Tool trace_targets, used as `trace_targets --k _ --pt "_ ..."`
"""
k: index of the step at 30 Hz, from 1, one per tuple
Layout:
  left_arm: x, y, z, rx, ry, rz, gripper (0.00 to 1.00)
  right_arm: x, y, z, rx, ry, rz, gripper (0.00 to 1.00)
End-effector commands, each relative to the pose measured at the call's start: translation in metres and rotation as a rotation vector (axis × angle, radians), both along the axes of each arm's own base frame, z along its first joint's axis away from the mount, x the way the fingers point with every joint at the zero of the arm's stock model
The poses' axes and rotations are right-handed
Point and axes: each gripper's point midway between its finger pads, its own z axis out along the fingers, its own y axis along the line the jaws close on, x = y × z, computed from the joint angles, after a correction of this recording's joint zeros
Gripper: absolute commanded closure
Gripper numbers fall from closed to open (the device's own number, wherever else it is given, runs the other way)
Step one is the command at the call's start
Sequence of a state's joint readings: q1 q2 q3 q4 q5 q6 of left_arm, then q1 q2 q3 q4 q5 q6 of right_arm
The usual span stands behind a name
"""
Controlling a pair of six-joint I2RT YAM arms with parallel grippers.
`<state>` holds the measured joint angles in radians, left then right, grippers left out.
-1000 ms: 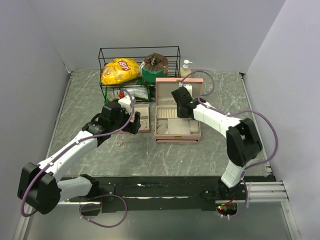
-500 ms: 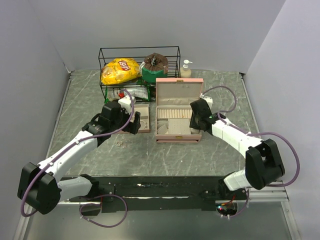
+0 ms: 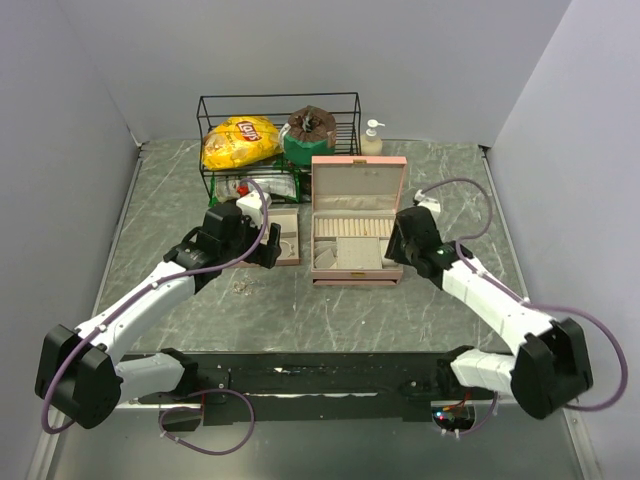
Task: Organize the mixed jewelry
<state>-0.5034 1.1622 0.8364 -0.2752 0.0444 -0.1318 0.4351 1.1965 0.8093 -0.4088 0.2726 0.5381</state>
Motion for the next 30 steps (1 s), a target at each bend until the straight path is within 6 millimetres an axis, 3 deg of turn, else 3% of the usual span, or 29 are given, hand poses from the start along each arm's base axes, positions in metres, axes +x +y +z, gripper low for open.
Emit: trace_targets --k 1,9,13,14,15,17,21,24,26,27,28,29,30 --pt "0.011 0.004 0.021 -0.015 -0.088 0.032 0.04 -0.001 -0.013 0.019 -0.009 -0.066 -0.032 0.48" --pt "0.022 0.004 0.000 -0.020 -0.078 0.081 0.04 0.003 -0.028 -0.015 -0.060 0.086 -0.079 0.47" --pt "0.027 -0.006 -0.001 -0.040 -0.022 0.081 0.04 0.011 -0.011 -0.012 -0.003 0.130 -0.028 0.48" --pt "0.033 -0.009 0.010 -0.051 -0.031 0.085 0.04 0.009 -0.010 -0.013 0.001 0.155 -0.037 0.49" --pt "0.030 -0.011 0.006 -0.040 0.006 0.073 0.04 0.005 -0.011 -0.016 -0.005 0.189 -0.041 0.54" --pt "0.034 -0.015 0.019 -0.054 0.008 0.076 0.04 -0.002 -0.010 -0.014 0.001 0.205 -0.029 0.65" --pt "0.033 -0.017 0.030 -0.065 0.024 0.079 0.04 -0.014 -0.012 -0.002 -0.001 0.186 0.015 0.72" --pt "0.025 -0.015 0.029 -0.095 0.005 0.070 0.04 -0.026 -0.015 -0.014 -0.020 0.207 0.057 0.78" --pt "0.017 -0.014 0.017 -0.105 -0.001 0.060 0.04 -0.034 -0.016 -0.032 -0.019 0.216 0.069 0.85" --pt "0.013 -0.011 0.021 -0.121 -0.025 0.062 0.04 -0.037 -0.019 -0.038 -0.031 0.220 0.065 0.85" --pt "0.005 -0.006 0.006 -0.109 -0.005 0.072 0.04 -0.042 -0.026 -0.049 -0.055 0.234 0.042 0.85" --pt "0.002 -0.004 0.004 -0.119 -0.006 0.081 0.04 -0.042 -0.027 -0.050 -0.053 0.219 0.035 0.73" --pt "-0.003 -0.001 0.009 -0.134 -0.026 0.081 0.04 -0.039 -0.029 -0.050 -0.057 0.193 0.028 0.71"
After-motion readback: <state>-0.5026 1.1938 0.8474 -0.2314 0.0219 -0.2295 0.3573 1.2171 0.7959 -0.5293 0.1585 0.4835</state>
